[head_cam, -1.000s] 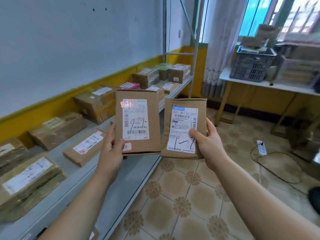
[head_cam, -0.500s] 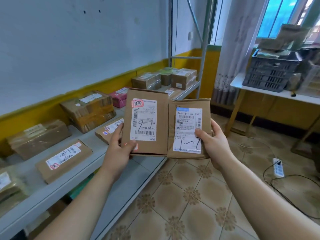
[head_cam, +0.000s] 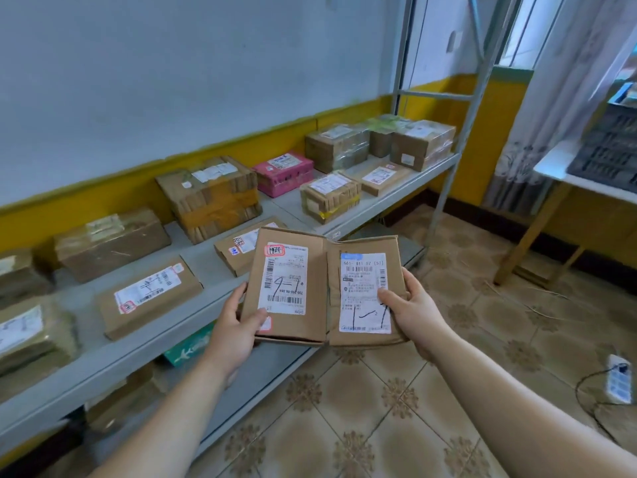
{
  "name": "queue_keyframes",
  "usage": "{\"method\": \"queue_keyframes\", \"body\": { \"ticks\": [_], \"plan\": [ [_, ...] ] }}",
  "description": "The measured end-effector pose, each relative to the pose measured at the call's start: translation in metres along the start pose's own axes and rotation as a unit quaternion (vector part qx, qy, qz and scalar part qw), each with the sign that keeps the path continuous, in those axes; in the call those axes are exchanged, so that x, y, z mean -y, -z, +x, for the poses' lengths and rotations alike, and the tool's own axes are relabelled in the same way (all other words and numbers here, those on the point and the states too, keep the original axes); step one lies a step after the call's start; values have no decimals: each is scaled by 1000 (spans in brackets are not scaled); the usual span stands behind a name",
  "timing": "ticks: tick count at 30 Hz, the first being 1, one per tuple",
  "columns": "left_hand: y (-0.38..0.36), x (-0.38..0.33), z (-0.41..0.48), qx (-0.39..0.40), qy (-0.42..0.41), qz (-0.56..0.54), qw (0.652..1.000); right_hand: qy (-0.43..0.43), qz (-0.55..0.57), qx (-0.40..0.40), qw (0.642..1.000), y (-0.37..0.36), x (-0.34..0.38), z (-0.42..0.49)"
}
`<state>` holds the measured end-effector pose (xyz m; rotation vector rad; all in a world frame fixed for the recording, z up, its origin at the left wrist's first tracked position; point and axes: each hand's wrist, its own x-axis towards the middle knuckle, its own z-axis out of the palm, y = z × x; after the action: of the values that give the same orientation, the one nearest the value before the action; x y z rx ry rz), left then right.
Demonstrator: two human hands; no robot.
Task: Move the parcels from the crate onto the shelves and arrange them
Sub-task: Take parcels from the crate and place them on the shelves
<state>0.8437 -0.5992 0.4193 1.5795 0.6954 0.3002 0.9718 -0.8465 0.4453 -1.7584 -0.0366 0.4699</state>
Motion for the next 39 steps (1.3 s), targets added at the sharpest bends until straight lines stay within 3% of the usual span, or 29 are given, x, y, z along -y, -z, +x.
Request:
{"method": "queue_keyframes", "body": {
  "ticks": [9, 20, 32, 39],
  "plan": [
    [-17, 48, 45, 3, 75, -26, 997, -35, -39, 18, 998, 0, -15, 64],
    [-57, 130, 33, -152, 214, -88, 961, -117, -120, 176, 970, -21, -81, 179],
    [31, 255, 64, -192, 283, -77, 937, -145, -193, 237, 941, -162, -168, 209],
    [71, 382, 127, -211, 285, -45, 934, -117, -210, 289, 927, -259, -282, 275]
  ]
}}
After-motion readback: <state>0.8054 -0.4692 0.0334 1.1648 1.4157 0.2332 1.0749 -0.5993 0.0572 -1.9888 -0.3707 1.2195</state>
